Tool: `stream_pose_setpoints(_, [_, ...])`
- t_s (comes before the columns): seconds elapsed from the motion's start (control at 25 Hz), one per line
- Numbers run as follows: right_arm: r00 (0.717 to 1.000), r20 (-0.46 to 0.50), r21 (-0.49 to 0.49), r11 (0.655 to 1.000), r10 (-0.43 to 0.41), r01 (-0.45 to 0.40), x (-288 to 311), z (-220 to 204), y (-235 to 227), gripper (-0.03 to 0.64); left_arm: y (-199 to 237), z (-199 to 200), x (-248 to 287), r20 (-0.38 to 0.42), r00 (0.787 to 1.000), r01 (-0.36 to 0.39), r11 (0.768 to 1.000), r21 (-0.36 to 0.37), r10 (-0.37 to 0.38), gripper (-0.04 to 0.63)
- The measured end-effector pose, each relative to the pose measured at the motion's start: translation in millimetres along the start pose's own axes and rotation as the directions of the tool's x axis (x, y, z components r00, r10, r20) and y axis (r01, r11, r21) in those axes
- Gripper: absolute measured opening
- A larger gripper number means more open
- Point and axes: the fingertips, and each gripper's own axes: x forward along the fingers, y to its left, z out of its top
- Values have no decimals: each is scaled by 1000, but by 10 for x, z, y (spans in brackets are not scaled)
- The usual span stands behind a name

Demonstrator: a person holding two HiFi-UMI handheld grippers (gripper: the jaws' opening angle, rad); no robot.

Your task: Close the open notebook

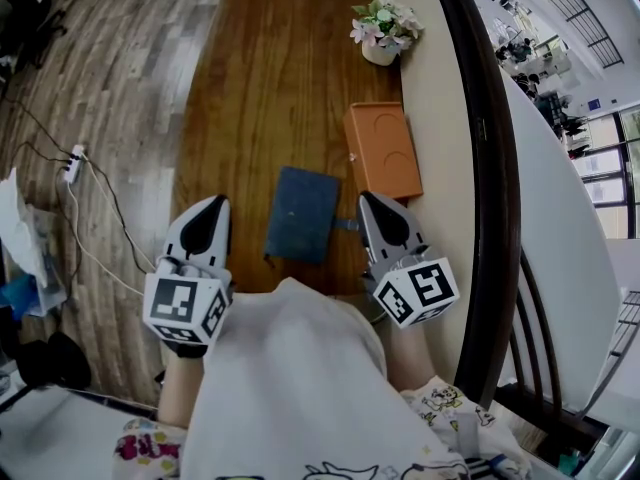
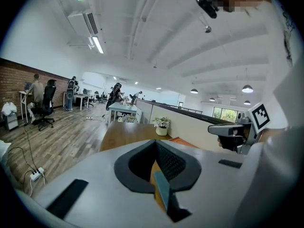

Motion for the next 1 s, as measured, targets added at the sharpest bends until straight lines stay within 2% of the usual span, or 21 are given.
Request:
stream_pose_setpoints(0.52, [1000,0,1,1000,-10,10,-56,-32,-3,-2,-2,-1,-23,10,1000,-4,1000,0,4,2])
stream_pose_setpoints(1.0, [1000,-15,-9,1000,-1,1,-135,-83,26,-2,-42,-1,-96,50,999,2,1000,24,-3,2])
